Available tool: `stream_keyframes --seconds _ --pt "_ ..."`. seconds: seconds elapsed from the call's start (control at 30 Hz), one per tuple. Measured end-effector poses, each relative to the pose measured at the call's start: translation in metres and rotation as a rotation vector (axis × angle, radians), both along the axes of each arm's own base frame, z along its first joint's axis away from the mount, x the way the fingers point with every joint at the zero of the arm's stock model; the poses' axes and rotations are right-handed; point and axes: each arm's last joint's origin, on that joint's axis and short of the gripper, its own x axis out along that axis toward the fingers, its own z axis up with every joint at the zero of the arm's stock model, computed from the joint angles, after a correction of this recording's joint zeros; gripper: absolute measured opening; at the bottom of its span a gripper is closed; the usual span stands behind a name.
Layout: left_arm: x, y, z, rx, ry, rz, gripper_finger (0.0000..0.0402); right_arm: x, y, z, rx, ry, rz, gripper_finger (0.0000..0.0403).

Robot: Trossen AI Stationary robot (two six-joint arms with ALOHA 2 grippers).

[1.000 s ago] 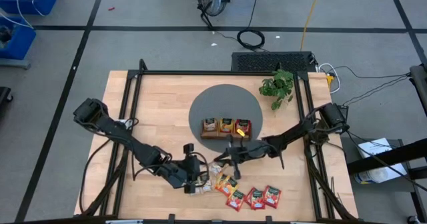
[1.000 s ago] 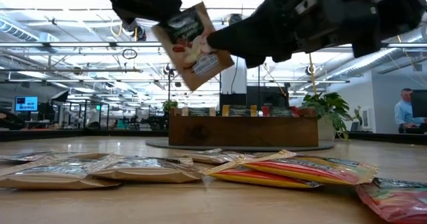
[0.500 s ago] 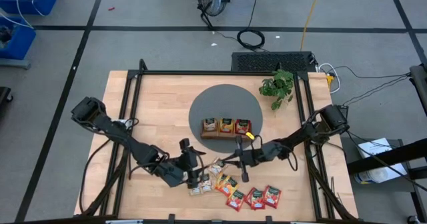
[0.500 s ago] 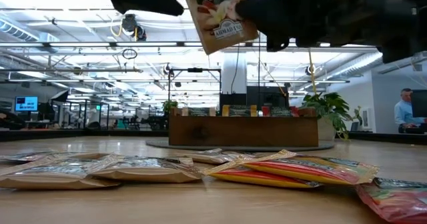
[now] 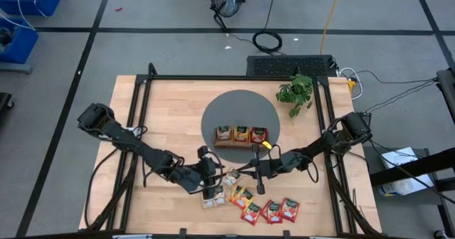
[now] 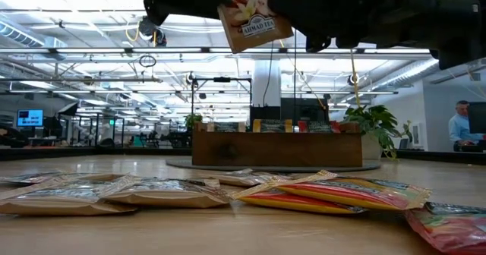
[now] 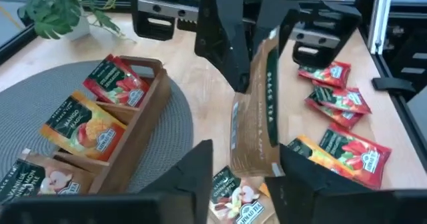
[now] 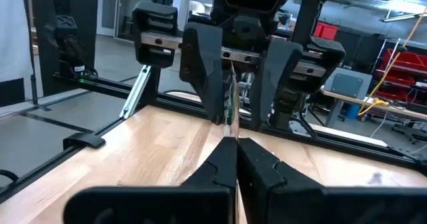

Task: Pick & Place Tea
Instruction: Put the brown tea bag into the left slot of the wooden organizer

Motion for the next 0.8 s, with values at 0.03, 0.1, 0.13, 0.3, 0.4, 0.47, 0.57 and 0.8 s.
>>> stream_keyframes --seconds 0.03,0.1,0.13,0.3,0.4,0.47,0.57,0.8 --pt "0.000 0.000 0.001 0.005 -0.005 -0.006 0.0114 0.000 0.000 0.000 -0.001 0.001 0.001 0.0000" --pt "0.001 -0.001 0.001 0.006 -0.013 -0.014 0.0094 0.000 0.000 0.000 -0.001 0.002 0.001 0.0000" --pt "0.000 -0.001 0.001 0.008 -0.011 -0.018 0.0084 0.000 0.000 0.000 -0.001 0.001 0.001 0.0000" --pt "0.000 -0.003 0.001 0.040 0.009 -0.091 0.0014 0.000 0.000 -0.002 -0.009 0.021 0.000 0.0000" --pt "-0.001 -0.005 0.000 0.045 0.016 -0.112 0.0007 0.001 0.000 -0.002 -0.009 0.020 0.001 0.0000" --pt "-0.002 -0.004 -0.001 0.048 0.031 -0.109 0.0004 0.001 0.000 -0.002 -0.010 0.022 0.001 0.0000" --pt "-0.003 -0.004 -0.003 0.056 0.048 -0.091 0.0003 0.001 0.000 -0.005 -0.002 0.048 0.002 0.0000" --pt "-0.009 -0.001 -0.010 0.042 0.134 -0.056 0.0002 0.001 -0.013 -0.004 0.096 0.205 -0.011 0.0063"
